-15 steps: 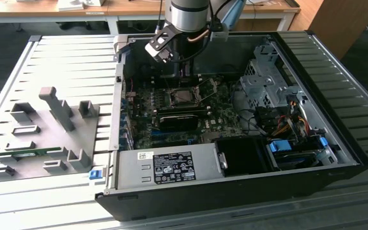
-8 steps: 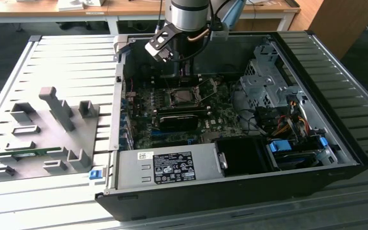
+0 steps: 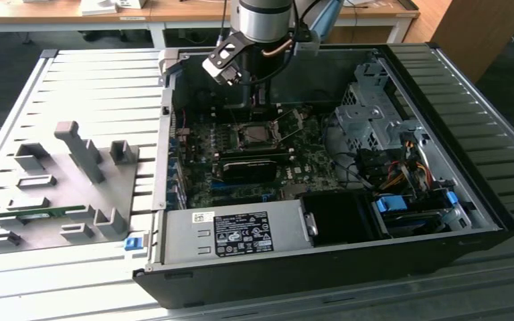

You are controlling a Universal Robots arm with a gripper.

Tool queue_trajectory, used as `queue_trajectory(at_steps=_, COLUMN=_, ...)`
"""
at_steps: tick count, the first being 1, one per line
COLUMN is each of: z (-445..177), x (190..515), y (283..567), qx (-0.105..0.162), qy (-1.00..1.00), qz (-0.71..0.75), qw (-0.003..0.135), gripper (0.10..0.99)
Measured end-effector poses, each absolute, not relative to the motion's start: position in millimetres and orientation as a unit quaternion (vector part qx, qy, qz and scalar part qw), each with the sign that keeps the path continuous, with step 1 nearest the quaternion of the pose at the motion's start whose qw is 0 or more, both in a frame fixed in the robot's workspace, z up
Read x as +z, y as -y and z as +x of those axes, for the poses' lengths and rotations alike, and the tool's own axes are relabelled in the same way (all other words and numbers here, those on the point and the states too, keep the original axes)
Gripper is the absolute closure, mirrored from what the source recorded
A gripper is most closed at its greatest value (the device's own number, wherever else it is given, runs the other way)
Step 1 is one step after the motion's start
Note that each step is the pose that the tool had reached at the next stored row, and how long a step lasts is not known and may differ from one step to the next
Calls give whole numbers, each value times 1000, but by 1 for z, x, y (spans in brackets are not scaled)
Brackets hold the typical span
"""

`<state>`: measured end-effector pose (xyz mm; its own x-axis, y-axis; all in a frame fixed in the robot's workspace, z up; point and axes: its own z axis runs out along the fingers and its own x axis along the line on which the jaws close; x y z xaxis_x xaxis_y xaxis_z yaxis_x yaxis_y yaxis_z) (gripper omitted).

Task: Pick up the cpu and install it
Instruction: 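Close the cpu cover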

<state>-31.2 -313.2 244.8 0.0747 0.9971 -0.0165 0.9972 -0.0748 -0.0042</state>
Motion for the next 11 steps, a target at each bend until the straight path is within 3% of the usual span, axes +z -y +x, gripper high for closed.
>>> queue_trajectory(at_steps=11, z=-31, x=248, y=313, qx=-7, qy=-680, qz=733, qw=4, gripper=980)
